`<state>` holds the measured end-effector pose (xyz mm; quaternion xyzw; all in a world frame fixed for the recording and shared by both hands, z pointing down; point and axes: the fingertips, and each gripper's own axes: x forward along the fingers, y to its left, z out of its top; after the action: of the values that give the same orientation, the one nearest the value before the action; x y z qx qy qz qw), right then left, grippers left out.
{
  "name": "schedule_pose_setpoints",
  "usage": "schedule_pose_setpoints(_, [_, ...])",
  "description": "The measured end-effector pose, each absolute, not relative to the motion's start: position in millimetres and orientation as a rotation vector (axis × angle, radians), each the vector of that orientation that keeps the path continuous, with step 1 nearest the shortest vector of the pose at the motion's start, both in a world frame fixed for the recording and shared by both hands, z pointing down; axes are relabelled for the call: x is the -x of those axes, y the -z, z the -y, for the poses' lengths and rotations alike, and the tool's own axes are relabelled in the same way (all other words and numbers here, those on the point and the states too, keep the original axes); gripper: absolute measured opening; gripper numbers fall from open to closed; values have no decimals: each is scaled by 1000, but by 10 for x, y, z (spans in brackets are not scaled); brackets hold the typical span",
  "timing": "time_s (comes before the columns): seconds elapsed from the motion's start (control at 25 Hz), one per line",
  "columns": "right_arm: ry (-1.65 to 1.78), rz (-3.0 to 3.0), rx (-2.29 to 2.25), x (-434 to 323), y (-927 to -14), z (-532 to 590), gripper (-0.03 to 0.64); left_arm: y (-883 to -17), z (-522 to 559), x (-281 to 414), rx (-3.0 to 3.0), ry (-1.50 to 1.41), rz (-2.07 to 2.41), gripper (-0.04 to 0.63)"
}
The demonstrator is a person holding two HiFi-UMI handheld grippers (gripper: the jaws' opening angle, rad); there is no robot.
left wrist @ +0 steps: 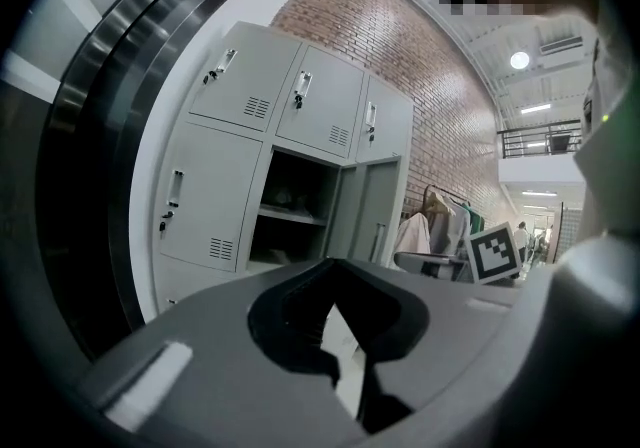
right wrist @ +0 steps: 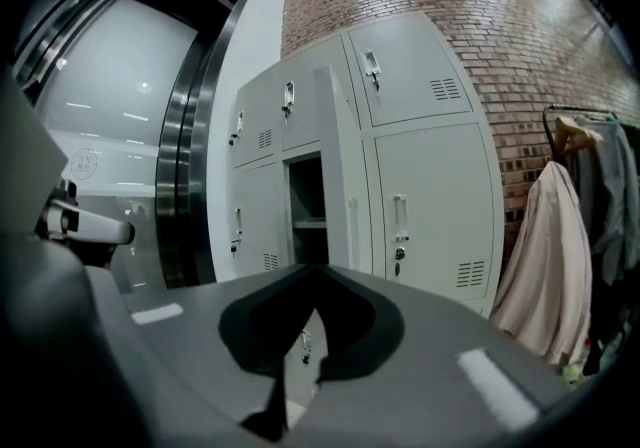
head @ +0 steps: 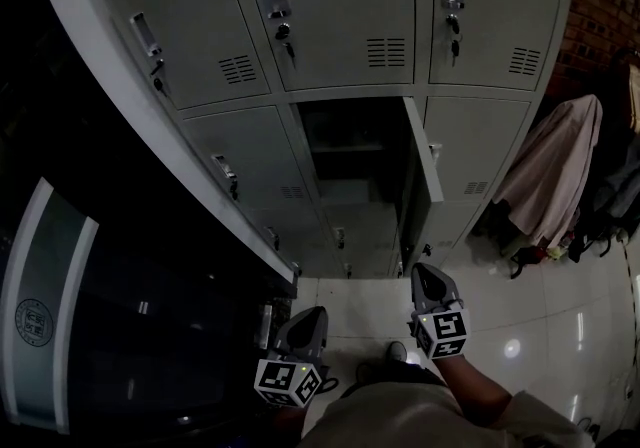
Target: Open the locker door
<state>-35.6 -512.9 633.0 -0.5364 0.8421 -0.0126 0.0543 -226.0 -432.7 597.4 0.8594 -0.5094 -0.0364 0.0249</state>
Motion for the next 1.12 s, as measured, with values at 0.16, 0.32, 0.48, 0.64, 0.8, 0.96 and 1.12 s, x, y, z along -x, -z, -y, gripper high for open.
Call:
schedule_pose_setpoints(0.16, [14,-2536,1625,333,-6250,4922,2,-6047,4266,2264,-2697,58,1609,66])
schedule_pose_setpoints(0.32, [41,-2516,1634,297,-6279,4744,2,-6136,4243,2191,-2724,56,1545,66])
schedule_pose_setpoints(0.48, [84,-2529,1629,344,-6414,4643,2,-6128,4175,2177,-2760,61,1531,66])
schedule_pose_setpoints(0.64, [73,-2537,1597,404,-6335,4594,2,-6093,4087,2284,-2730,67,1589,66])
schedule_pose_setpoints(0.8, [-18,-2540,1543,393,-6065,4447,2,-6014,4041,2328,-2714,72,1644,66])
schedule_pose_setpoints(0.96, [-40,-2538,1522,201,-5858,4157,2,-5879,3882,2184,-2707,95,1682,66])
schedule_pose_setpoints(1.12, [-55,-2526,1531,-132,-5738,3794,2,-5786,3589,1941,-2691,88,1694,66])
